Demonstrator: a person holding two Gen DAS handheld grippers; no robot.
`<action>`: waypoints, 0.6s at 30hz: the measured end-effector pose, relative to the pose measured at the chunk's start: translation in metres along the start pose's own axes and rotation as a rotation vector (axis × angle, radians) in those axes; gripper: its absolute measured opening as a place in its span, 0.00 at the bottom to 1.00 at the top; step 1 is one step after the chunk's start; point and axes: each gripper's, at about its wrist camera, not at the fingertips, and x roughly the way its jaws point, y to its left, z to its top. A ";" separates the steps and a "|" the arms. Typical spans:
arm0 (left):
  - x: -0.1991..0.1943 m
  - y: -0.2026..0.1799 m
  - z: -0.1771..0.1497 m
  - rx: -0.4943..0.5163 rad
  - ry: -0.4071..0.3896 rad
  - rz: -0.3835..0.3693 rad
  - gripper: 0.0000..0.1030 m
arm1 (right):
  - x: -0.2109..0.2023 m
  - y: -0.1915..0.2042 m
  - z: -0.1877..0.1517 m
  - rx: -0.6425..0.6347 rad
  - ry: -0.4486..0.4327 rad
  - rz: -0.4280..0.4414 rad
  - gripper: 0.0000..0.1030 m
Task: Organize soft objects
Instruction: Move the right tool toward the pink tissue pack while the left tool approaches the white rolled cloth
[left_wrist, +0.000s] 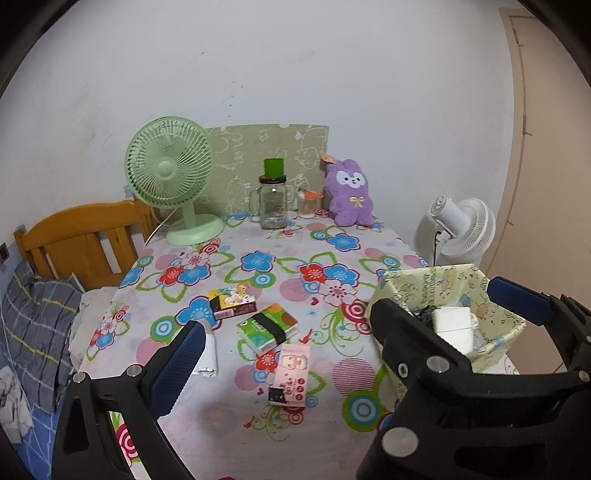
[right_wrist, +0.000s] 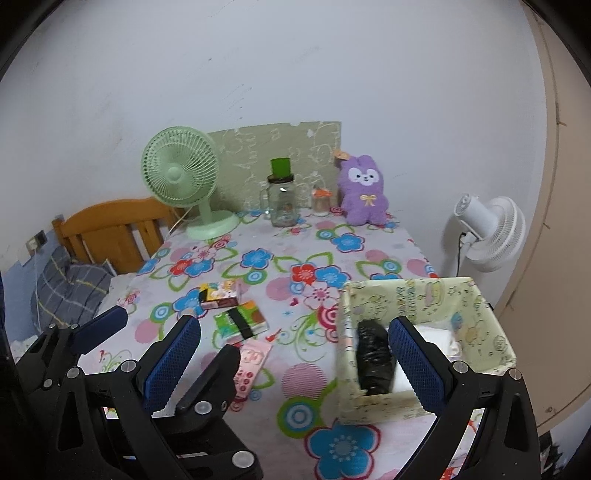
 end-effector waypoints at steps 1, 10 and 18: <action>0.001 0.002 -0.001 -0.003 0.000 0.003 0.99 | 0.002 0.003 -0.001 -0.004 0.001 0.003 1.00; 0.019 0.025 -0.015 -0.022 0.028 0.041 0.95 | 0.030 0.023 -0.012 -0.013 0.029 0.025 1.00; 0.039 0.040 -0.026 -0.039 0.066 0.056 0.94 | 0.059 0.034 -0.022 -0.018 0.069 0.037 1.00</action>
